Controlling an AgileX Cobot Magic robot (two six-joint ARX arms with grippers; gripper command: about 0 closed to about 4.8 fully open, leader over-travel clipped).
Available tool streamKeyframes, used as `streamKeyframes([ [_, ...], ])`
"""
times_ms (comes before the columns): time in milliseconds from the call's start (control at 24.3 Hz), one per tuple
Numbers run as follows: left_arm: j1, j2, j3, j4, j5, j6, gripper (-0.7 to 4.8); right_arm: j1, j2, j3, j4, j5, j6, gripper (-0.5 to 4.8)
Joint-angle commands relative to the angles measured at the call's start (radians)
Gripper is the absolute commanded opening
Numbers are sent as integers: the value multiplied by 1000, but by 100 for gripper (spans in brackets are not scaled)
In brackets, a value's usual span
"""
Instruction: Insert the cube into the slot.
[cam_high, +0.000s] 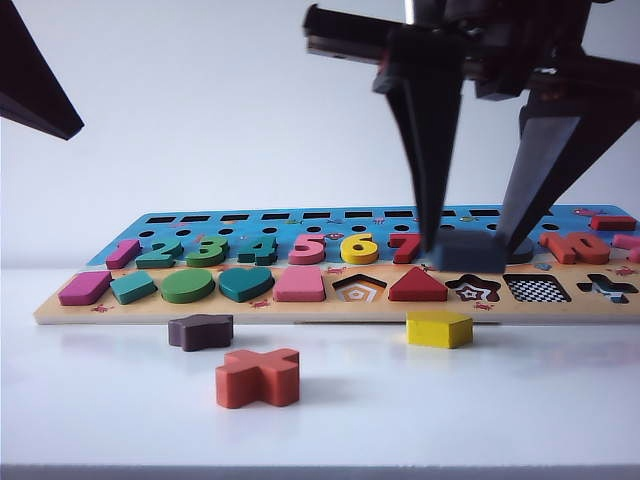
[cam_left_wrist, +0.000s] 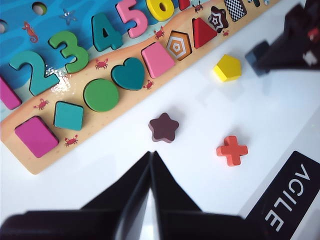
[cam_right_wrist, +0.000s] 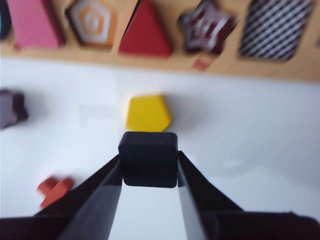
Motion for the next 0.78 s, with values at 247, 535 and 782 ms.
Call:
streamKeyframes([
  [247,1,0,5,15,-2,1,10,-72,-50,3,11,175,-65,79],
  [535,1,0,5,15,-2,1,10,-156,-54,-2,32,201,-115,60],
  [782,1,0,5,15,-2,1,10,-192,-53,-42,72,188,-127,56],
])
